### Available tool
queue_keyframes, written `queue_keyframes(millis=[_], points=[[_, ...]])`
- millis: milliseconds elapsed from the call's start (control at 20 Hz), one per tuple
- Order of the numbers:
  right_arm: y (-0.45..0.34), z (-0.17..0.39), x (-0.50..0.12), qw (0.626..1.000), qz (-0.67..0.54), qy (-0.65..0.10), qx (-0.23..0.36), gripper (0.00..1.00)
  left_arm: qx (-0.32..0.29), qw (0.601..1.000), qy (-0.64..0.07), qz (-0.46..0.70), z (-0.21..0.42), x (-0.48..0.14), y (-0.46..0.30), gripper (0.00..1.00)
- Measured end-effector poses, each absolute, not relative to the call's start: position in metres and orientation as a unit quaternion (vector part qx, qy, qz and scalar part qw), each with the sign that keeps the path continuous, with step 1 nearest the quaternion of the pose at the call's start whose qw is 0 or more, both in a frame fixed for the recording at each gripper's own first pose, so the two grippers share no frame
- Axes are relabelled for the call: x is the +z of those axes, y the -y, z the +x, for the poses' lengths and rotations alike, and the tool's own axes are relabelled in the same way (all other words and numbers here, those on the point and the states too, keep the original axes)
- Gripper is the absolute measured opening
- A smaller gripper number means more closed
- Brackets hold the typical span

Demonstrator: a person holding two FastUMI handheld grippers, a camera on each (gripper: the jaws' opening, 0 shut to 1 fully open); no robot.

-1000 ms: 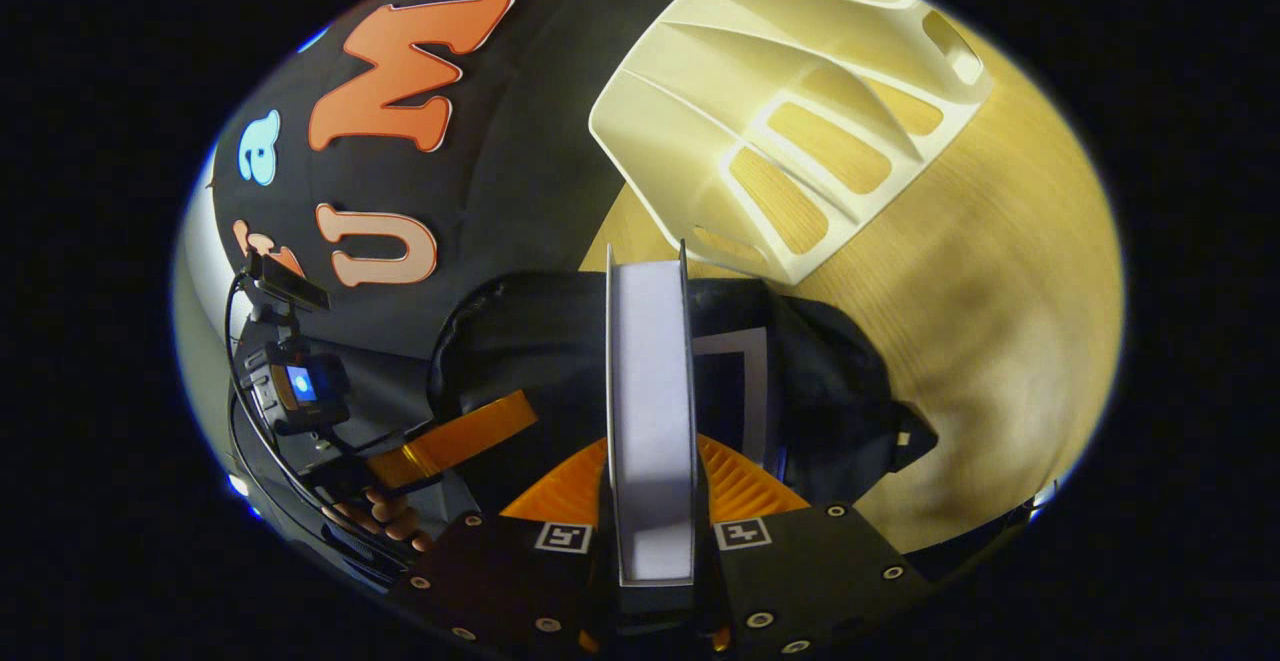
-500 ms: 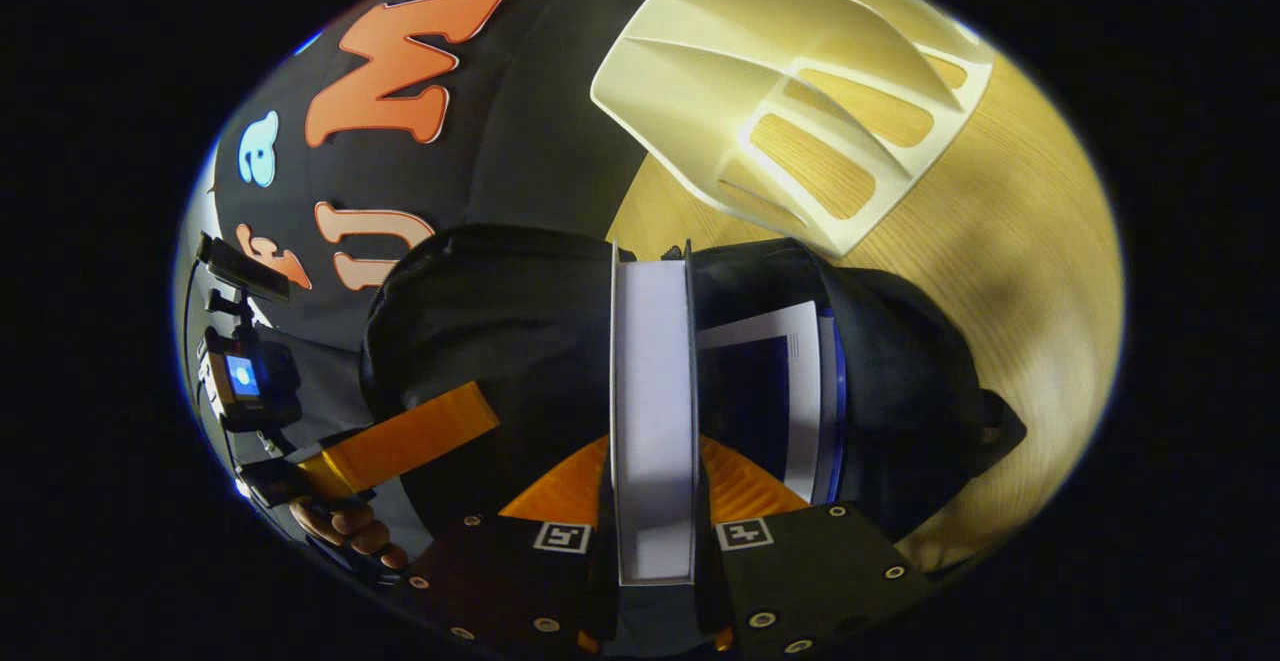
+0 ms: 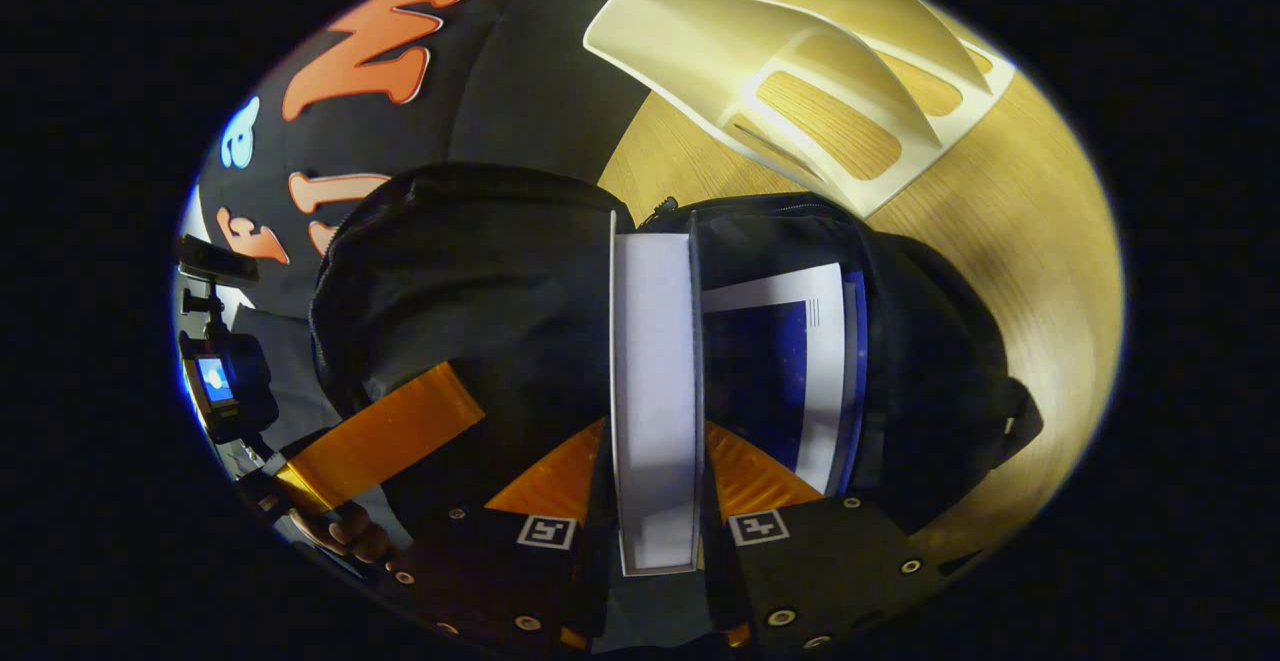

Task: Open the schoolbag, grab two books from the bookshelf and put them into the schoolbag.

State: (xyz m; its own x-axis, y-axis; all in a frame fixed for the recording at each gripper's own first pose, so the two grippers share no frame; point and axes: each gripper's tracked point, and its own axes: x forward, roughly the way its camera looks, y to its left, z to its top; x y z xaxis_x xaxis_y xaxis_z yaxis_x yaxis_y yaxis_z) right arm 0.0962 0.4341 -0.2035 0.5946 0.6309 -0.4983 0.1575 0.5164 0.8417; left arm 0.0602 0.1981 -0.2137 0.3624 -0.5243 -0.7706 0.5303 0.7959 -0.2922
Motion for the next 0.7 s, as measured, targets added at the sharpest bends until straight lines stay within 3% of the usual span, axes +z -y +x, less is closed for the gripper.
queue_keyframes(millis=[100, 250, 400, 500, 700], points=[[-0.426, 0.095, -0.214, 0.778, 0.426, -0.440, 0.138, 0.52, -0.317, 0.827, -0.464, 0.005, 0.058, -0.224, -0.197, 0.06], [-0.409, 0.087, -0.215, 0.791, 0.390, -0.451, 0.137, 0.60, -0.303, 0.828, -0.471, -0.014, 0.057, -0.232, -0.196, 0.06], [-0.387, 0.082, -0.209, 0.803, 0.369, -0.446, 0.145, 0.85, -0.283, 0.834, -0.473, -0.006, 0.052, -0.247, -0.193, 0.06], [-0.367, 0.081, -0.200, 0.811, 0.360, -0.438, 0.145, 0.92, -0.266, 0.837, -0.478, -0.011, 0.047, -0.250, -0.186, 0.06], [-0.321, 0.087, -0.184, 0.841, 0.318, -0.415, 0.139, 0.95, -0.241, 0.845, -0.478, -0.020, 0.036, -0.251, -0.172, 0.16]])
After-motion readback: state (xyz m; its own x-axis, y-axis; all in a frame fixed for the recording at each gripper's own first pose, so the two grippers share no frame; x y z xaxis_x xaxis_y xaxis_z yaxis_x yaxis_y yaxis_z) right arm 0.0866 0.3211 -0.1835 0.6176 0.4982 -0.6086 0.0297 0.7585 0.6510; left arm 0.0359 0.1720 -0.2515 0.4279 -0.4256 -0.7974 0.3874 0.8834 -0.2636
